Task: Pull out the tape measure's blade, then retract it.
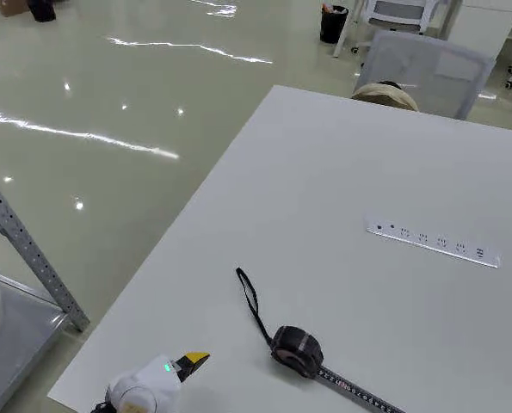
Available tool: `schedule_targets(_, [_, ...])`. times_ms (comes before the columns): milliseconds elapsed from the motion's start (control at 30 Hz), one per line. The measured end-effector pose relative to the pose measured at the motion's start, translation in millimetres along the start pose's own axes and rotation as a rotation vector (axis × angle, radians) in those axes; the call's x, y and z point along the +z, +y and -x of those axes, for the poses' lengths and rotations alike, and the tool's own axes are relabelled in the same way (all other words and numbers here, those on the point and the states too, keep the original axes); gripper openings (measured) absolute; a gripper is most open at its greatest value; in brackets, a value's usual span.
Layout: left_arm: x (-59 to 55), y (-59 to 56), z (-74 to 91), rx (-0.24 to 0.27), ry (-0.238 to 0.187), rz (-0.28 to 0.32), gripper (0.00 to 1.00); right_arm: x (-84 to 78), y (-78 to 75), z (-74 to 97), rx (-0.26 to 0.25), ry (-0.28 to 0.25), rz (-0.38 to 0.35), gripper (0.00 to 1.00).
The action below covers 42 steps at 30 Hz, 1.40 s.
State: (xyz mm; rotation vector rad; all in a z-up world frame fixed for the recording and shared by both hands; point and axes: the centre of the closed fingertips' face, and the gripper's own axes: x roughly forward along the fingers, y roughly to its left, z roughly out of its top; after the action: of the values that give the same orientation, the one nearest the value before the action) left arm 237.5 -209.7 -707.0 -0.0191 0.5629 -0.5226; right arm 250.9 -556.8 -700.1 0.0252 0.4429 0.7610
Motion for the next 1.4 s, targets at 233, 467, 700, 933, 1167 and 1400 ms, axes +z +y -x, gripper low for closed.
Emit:
schedule_targets(233, [2.9,-2.4,1.3,-0.002,-0.015,0.006,0.76,-0.9,2.0,5.3,-0.014,-0.003,-0.01,0.51])
schedule_targets(467, [2.4,-6.0,-0.1,-0.014,-0.026,0.013,0.76,-3.1,4.9,10.6,-0.015,0.01,-0.001,0.5])
schedule_targets(700, [1.7,-7.5,0.3,-0.024,-0.019,0.004,0.76,-3.7,3.0,12.9,-0.035,0.004,-0.001,0.5])
schedule_targets(933, [4.9,-7.9,3.0,-0.024,-0.02,-0.006,0.76,-6.0,4.5,13.2,-0.039,0.007,0.001,0.5])
schedule_targets(1167, [3.6,-6.7,4.0,-0.021,-0.023,0.002,0.75,-6.9,4.8,13.0,-0.037,0.008,0.002,0.5])
schedule_targets(1400, [1.8,-7.1,4.3,-0.017,-0.023,0.006,0.75,-7.1,4.0,11.9,-0.036,0.014,0.009,0.5])
